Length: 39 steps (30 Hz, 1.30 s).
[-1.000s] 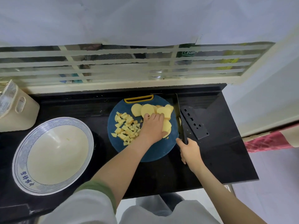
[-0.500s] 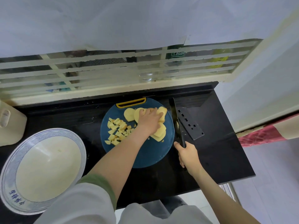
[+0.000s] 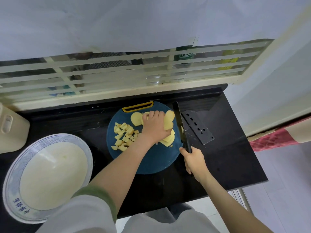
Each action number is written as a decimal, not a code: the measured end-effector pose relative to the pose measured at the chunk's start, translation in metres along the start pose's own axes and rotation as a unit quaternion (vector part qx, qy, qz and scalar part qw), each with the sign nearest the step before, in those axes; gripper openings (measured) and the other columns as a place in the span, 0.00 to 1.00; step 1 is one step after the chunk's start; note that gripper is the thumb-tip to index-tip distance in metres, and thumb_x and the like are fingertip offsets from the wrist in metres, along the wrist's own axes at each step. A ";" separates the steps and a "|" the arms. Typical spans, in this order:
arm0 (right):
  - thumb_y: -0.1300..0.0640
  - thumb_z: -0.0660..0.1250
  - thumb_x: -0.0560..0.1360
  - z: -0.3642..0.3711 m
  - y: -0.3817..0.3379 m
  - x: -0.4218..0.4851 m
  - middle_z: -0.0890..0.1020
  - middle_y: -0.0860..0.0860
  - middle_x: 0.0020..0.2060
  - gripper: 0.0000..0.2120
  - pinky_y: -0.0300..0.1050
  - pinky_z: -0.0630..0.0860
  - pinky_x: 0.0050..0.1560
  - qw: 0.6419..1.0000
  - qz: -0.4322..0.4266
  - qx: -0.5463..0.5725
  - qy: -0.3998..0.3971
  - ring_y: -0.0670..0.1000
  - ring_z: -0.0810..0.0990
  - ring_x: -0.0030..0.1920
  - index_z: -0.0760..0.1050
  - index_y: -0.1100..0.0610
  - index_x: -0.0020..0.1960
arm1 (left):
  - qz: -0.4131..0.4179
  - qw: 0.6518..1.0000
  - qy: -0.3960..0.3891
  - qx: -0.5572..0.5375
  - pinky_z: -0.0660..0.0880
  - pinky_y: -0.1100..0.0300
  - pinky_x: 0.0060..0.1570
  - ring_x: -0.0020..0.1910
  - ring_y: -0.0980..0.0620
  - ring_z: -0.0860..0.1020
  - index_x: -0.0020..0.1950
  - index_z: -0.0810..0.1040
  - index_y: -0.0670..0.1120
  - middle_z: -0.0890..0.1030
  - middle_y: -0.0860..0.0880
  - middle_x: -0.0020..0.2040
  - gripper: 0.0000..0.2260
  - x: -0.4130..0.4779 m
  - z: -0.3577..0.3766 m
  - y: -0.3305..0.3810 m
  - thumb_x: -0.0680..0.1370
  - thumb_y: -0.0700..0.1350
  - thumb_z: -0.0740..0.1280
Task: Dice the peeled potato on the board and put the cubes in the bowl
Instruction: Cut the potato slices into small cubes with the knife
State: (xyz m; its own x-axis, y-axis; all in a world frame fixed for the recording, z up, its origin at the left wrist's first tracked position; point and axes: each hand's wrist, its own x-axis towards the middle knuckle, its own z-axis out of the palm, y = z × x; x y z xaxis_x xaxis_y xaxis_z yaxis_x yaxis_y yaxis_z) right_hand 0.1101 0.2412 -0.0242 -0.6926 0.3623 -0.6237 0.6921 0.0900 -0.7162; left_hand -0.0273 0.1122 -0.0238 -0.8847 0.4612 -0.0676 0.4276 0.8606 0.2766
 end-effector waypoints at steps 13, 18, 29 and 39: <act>0.55 0.63 0.80 0.014 0.031 -0.042 0.68 0.52 0.25 0.10 0.43 0.66 0.22 0.993 0.040 -0.042 -0.104 0.50 0.65 0.20 0.69 0.58 0.42 | -0.134 0.989 -0.058 -0.007 0.57 0.48 0.64 0.70 0.47 0.62 0.73 0.60 0.48 0.68 0.51 0.69 0.36 -0.133 0.033 0.010 0.71 0.60 0.70; 0.56 0.63 0.79 0.020 0.055 -0.060 0.67 0.51 0.24 0.11 0.42 0.63 0.23 0.992 0.064 -0.036 -0.105 0.49 0.64 0.20 0.67 0.57 0.40 | -0.177 0.979 -0.062 -0.085 0.57 0.48 0.68 0.72 0.47 0.59 0.75 0.57 0.46 0.62 0.48 0.72 0.35 -0.148 0.040 0.015 0.75 0.55 0.69; 0.56 0.62 0.79 0.037 0.062 -0.064 0.71 0.53 0.30 0.08 0.43 0.67 0.27 0.991 0.078 -0.067 -0.081 0.49 0.67 0.25 0.70 0.58 0.42 | -0.171 0.984 -0.020 -0.040 0.57 0.53 0.61 0.66 0.47 0.63 0.69 0.66 0.47 0.68 0.48 0.66 0.25 -0.147 0.046 0.014 0.76 0.57 0.65; 0.56 0.61 0.80 0.043 0.065 -0.056 0.73 0.53 0.34 0.09 0.45 0.71 0.32 0.984 0.105 -0.123 -0.072 0.50 0.70 0.29 0.70 0.57 0.42 | -0.142 0.989 -0.001 -0.045 0.56 0.55 0.63 0.66 0.48 0.63 0.70 0.66 0.46 0.69 0.47 0.66 0.27 -0.147 0.053 0.007 0.76 0.57 0.65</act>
State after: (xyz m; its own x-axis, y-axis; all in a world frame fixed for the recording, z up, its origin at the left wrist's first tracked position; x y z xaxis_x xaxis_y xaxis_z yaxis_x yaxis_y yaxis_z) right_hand 0.1852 0.1868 -0.0492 -0.5385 0.2631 -0.8005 0.8391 0.2551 -0.4805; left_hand 0.1153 0.0617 -0.0629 -0.9663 0.2035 -0.1578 0.1425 0.9329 0.3308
